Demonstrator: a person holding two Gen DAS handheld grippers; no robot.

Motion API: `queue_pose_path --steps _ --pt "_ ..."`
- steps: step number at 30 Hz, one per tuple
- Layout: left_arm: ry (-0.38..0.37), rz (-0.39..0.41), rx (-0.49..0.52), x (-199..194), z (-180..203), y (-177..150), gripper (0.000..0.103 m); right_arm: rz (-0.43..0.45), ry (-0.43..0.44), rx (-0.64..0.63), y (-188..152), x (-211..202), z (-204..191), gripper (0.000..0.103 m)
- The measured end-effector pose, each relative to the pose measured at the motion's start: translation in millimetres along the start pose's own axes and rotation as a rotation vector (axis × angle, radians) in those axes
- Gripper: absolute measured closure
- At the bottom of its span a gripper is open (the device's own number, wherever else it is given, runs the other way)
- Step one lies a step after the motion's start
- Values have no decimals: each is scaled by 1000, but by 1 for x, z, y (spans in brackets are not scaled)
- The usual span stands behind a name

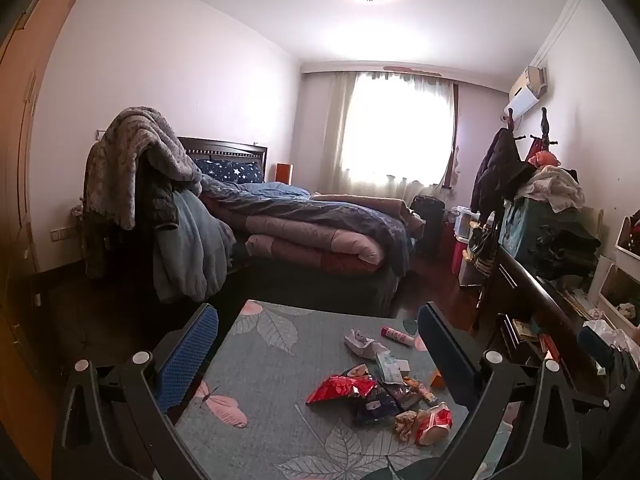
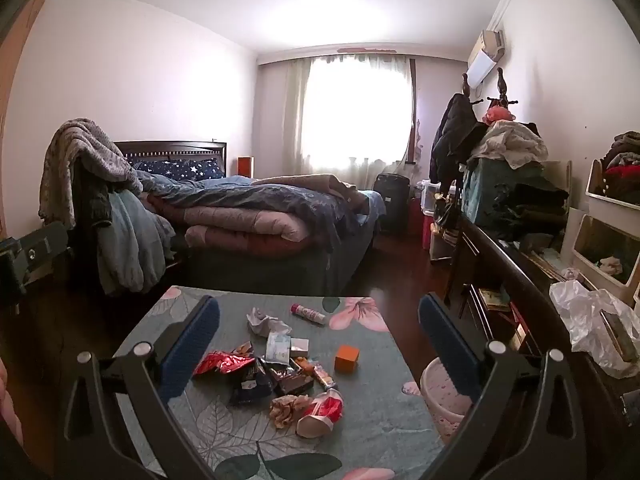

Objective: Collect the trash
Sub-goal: 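Move both tools toward the trash on the table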

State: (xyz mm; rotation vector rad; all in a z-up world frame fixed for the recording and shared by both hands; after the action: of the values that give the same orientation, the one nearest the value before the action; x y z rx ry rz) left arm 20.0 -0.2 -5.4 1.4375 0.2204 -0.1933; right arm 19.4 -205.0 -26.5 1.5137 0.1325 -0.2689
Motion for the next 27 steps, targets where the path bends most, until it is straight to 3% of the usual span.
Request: queue_pose_path --steps 27 --pt "-8 4 8 -4 -2 11 4 42 -39 24 13 -16 19 3"
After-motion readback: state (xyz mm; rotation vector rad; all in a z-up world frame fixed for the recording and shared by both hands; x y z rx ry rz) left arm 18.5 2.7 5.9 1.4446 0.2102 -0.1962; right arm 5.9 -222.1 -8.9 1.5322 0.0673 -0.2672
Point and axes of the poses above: each gripper's, at about its wrist camera, not at the fingertips, and x roughly the way its jaws point, z to its right, y to its top, the point moved 2 cm from there along x, roughly the way its jaws point
